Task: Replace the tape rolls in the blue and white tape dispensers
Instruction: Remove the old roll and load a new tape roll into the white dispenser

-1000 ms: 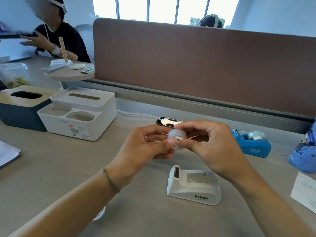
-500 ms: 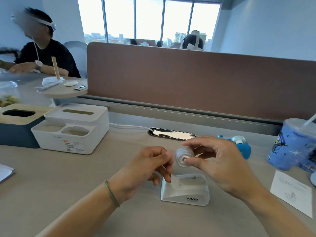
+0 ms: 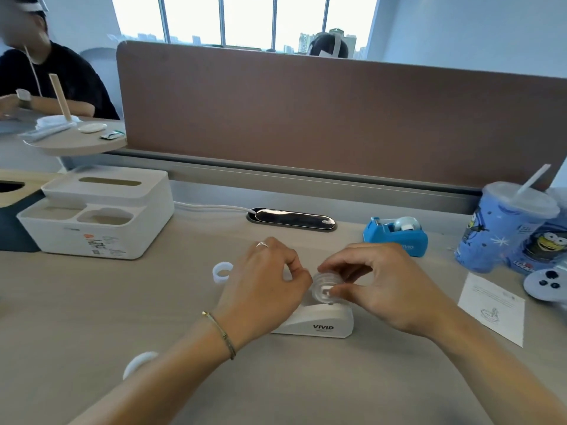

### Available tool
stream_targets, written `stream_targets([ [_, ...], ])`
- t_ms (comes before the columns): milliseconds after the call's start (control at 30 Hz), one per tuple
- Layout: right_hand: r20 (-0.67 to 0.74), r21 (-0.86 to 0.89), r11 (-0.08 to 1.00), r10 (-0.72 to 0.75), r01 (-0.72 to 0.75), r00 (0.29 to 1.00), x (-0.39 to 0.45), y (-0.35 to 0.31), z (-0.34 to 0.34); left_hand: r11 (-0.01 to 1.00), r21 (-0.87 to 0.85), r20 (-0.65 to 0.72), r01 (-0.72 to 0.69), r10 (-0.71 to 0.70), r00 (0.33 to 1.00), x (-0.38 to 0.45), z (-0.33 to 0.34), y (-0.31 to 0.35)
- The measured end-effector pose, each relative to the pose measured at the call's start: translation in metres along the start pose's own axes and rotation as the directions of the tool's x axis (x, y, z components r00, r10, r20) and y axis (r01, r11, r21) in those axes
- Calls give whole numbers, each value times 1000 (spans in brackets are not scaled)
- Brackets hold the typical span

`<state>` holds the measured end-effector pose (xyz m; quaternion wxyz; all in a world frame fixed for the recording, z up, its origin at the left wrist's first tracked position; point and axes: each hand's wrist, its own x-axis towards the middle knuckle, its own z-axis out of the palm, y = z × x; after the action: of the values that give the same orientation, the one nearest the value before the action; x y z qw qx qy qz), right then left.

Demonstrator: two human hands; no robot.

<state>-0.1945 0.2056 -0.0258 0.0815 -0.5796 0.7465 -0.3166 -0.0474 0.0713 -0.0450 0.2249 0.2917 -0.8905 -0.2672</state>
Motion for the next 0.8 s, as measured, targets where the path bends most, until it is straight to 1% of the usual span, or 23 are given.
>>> stream_targets([
  [100,31,-49,999,-12,14,999,-3,3,1,999,14,25,-29,29,999,-2,0,-2],
  [200,30,-139,989,-46,50,998,-4,6,5,998,35,42,-46,45,998,-4,1,-4],
  [267,41,-161,986,-33,40,999,-4,9,6,998,42,55,-54,51,997,-6,2,-3],
  [333,54,-84,996,-4,9,999,-4,14,6,997,51,59,-62,59,997,-7,3,-1],
  [433,13,149,985,88,-89,996,-2,23,10,998,40,61,-57,54,997,-7,2,-1],
  [500,-9,287,946,162,-153,987,-2,30,17,998,37,63,-52,50,997,-7,0,0],
  [600,5,441,867,254,-230,967,-3,39,28,998,45,65,-51,48,997,-8,-1,2],
  [667,28,476,839,286,-265,958,-4,41,32,997,48,62,-52,49,997,-8,-2,3],
  [800,20,399,884,256,-243,966,-2,40,29,997,46,50,-54,52,997,-8,-3,2],
])
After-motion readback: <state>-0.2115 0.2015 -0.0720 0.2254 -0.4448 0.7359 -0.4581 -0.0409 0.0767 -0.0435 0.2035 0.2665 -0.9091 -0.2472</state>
